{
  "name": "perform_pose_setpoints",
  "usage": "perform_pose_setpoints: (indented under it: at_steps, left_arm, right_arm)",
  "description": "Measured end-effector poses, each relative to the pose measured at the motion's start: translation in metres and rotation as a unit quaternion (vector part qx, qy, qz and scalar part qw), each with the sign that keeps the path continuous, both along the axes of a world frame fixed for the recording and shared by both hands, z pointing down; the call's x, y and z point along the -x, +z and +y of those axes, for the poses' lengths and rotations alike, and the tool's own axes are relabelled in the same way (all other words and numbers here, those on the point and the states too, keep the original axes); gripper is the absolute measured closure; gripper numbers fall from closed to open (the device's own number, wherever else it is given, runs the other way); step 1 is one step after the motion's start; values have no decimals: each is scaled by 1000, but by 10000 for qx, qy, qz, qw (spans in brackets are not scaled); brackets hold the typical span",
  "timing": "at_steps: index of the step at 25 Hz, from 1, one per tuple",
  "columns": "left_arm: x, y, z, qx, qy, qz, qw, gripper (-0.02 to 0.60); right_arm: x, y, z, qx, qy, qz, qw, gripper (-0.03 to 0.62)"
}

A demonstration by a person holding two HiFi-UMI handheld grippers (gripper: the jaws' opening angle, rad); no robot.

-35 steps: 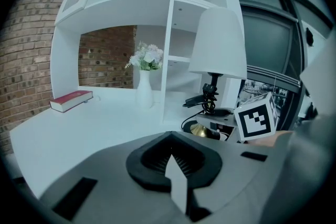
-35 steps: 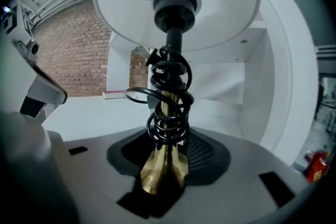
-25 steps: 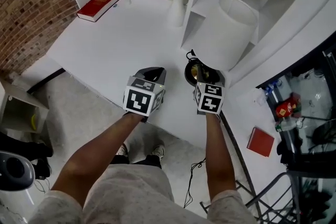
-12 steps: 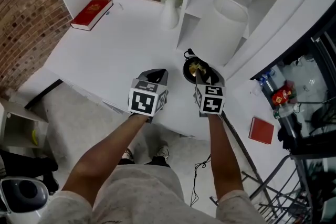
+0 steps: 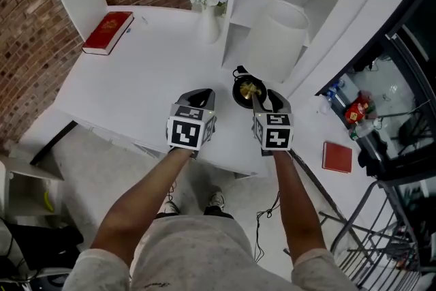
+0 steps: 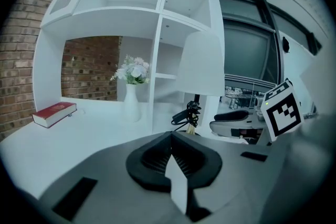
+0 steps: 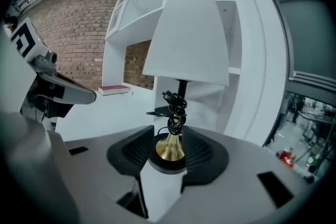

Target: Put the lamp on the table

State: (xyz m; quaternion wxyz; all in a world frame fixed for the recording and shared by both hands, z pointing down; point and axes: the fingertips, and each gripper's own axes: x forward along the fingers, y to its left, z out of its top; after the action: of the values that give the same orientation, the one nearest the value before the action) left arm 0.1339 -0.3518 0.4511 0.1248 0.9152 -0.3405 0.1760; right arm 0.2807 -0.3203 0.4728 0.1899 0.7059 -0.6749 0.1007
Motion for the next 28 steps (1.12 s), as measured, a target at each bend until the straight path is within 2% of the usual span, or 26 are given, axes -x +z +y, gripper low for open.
perform_pose_setpoints:
  at_steps: [11, 16, 24, 28]
  left_arm:
    - [19, -22, -15, -346, 391, -233, 9984, 587]
    - [24, -29, -19, -398, 701, -370, 9961, 586]
    - [36, -50, -26, -695, 837, -550, 9925, 586]
    - [34, -55, -25, -673, 998, -466, 9916, 587]
  right_arm:
    - [16, -23, 16, 88, 156, -40, 9998, 439]
    - [27, -34, 19, 199, 112, 57, 9997, 441]
    - [35, -60, 28, 125, 190, -285, 9993, 441]
    - [37, -81, 31, 12, 205, -388, 9990, 441]
